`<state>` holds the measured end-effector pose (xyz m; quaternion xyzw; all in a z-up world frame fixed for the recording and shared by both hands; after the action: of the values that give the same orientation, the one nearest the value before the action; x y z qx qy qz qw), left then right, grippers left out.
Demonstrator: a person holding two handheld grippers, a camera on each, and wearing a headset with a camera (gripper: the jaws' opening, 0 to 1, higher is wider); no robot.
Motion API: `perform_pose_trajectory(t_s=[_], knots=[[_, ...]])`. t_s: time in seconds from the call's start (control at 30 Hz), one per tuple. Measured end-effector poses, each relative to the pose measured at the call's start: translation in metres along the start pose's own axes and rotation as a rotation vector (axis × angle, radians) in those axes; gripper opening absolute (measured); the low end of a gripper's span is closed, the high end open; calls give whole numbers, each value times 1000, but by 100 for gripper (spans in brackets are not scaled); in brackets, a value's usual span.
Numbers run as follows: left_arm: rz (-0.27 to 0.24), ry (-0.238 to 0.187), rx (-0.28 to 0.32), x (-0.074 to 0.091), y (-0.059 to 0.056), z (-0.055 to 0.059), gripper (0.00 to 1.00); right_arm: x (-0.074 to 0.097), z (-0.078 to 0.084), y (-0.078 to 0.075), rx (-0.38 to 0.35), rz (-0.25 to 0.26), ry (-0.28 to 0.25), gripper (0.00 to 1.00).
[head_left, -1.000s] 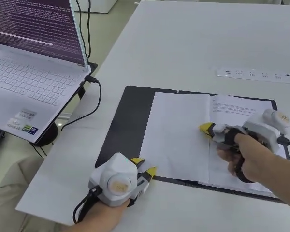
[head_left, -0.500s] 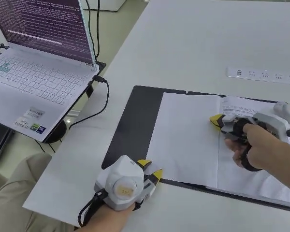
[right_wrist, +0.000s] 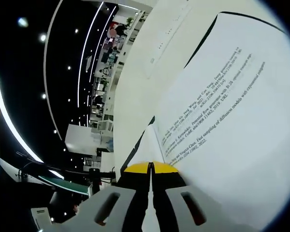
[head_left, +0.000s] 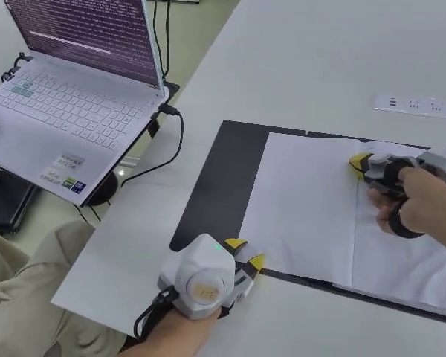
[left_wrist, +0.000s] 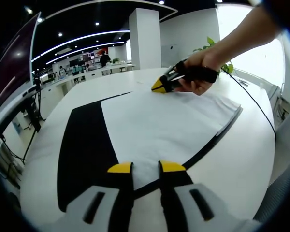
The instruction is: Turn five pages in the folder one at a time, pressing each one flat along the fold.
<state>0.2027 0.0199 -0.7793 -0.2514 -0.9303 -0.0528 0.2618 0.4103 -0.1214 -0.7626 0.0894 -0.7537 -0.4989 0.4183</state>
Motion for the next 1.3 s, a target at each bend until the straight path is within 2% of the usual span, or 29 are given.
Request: perform_pose_trajectory(t_s=[0.3, 0.63, 0.77, 1.0, 1.3], knots=[[-3, -7, 3, -1, 1, 1, 19, -14, -15, 8, -90, -28, -58, 0], [-6, -12, 3, -1, 2, 2, 19, -25, -31, 9, -175, -53, -131, 0], [-6, -13, 2, -1, 2, 3, 19, -26, -34, 11, -184, -59, -148, 0], [-6, -10, 3, -1, 2, 2, 19, -24, -32, 11, -198, -77, -128, 0], [-4, -8, 4, -1, 2, 2, 19, -13, -15, 8, -166, -101, -44, 0]])
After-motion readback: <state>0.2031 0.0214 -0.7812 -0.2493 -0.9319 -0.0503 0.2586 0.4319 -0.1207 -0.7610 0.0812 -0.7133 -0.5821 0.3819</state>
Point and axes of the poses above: the centre of the closed fingertips' face, and the gripper's own axes: x roughly backward along the fingers, y roughly to its left, z roughly out of its underside, the point moved 2 cm from there along x, roughly backward along the fingers, and after that the axes turned 6 degrees about z, right-handed, at the moved point
